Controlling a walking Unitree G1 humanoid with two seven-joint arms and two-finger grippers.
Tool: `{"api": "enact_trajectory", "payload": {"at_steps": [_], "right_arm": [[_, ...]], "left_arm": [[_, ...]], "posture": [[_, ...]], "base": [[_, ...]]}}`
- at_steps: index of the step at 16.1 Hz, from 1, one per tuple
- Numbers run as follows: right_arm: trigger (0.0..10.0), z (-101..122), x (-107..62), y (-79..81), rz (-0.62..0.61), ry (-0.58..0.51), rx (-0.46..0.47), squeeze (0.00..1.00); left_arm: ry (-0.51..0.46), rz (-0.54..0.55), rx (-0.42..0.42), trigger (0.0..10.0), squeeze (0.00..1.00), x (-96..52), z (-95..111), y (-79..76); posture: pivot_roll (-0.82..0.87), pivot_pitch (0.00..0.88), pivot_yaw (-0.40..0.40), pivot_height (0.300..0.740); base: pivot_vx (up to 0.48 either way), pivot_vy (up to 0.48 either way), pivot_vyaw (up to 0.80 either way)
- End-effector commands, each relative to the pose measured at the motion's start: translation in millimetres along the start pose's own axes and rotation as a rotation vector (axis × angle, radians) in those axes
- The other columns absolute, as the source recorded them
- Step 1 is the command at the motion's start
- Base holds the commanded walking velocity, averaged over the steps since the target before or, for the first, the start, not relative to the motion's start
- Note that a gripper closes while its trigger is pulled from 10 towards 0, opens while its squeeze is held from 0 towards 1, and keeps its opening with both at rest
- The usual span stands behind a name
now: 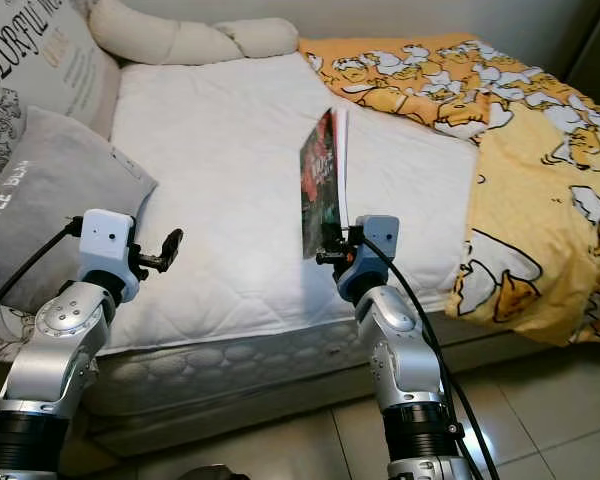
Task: Clean up the room
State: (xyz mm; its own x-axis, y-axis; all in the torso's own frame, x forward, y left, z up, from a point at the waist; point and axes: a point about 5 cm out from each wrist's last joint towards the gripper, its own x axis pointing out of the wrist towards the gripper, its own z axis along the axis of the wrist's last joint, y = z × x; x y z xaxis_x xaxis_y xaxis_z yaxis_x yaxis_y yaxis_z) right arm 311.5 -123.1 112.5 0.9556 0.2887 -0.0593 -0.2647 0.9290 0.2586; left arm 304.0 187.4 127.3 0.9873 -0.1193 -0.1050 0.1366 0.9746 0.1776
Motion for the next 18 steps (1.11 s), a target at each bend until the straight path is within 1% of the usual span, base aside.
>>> {"api": "enact_trajectory", "payload": {"at_steps": [1,2,3,7,9,11,12,14,15,17,18], "right_arm": [[10.0,7.5,0.5,1.0,0.011,-0.036,-0.018,0.0],[10.0,7.8,1.2,3.3,0.028,-0.031,-0.058,0.0],[10.0,7.6,1.4,4.0,0.031,-0.028,-0.069,0.0],[10.0,5.6,1.6,3.7,0.03,-0.015,-0.072,0.0],[10.0,5.0,2.0,-0.1,0.0,-0.013,-0.072,0.0],[10.0,4.5,1.8,1.1,0.022,-0.004,-0.098,0.0],[10.0,3.0,2.2,5.2,0.047,0.014,-0.127,0.0],[10.0,1.2,2.0,7.0,0.048,0.012,-0.114,0.0],[10.0,1.2,1.9,6.8,0.048,0.011,-0.121,0.0],[10.0,1.1,1.6,2.6,0.022,0.01,-0.09,0.0],[10.0,2.1,1.7,1.3,0.02,0.006,-0.096,0.0]], "left_arm": [[-0.017,-0.008,-0.005,10.0,0.19,1.0,3.6,-0.4],[-0.018,-0.008,-0.005,10.0,0.19,1.0,3.8,-0.4],[-0.019,-0.008,-0.004,10.0,0.2,1.0,3.9,-0.5],[-0.017,-0.009,0.006,10.0,0.2,1.6,4.4,-0.6],[-0.018,-0.009,0.007,10.0,0.21,2.1,4.6,-0.1],[-0.017,-0.009,0.007,10.0,0.21,2.2,4.3,0.2],[-0.015,-0.009,0.007,10.0,0.22,2.2,4.1,0.3],[-0.013,-0.009,0.008,10.0,0.22,2.0,3.8,0.5],[-0.013,-0.008,0.008,10.0,0.22,1.9,3.6,0.7],[-0.012,-0.009,0.008,10.0,0.22,1.8,3.4,0.8],[-0.011,-0.009,0.008,10.0,0.22,2.0,3.5,0.9]], "posture": [[0.07,0.0,0.013,0.74],[0.07,0.0,0.013,0.74],[0.07,0.0,0.013,0.74],[0.07,0.0,0.012,0.74],[0.07,0.0,0.011,0.74],[0.07,0.0,0.011,0.74],[0.07,0.0,0.011,0.74],[0.07,0.0,0.012,0.74],[0.07,0.0,0.012,0.74],[0.07,0.0,0.013,0.74],[0.07,0.0,0.013,0.74]], "base": [[0.0,0.0,0.0],[0.0,0.0,0.0],[0.0,0.0,0.43],[0.241,0.0,0.79],[0.242,0.0,0.0],[0.242,0.0,0.0],[0.24,0.0,0.79],[0.24,0.0,0.79],[0.24,0.0,0.78],[0.244,0.0,0.0],[0.244,0.0,0.0]]}}
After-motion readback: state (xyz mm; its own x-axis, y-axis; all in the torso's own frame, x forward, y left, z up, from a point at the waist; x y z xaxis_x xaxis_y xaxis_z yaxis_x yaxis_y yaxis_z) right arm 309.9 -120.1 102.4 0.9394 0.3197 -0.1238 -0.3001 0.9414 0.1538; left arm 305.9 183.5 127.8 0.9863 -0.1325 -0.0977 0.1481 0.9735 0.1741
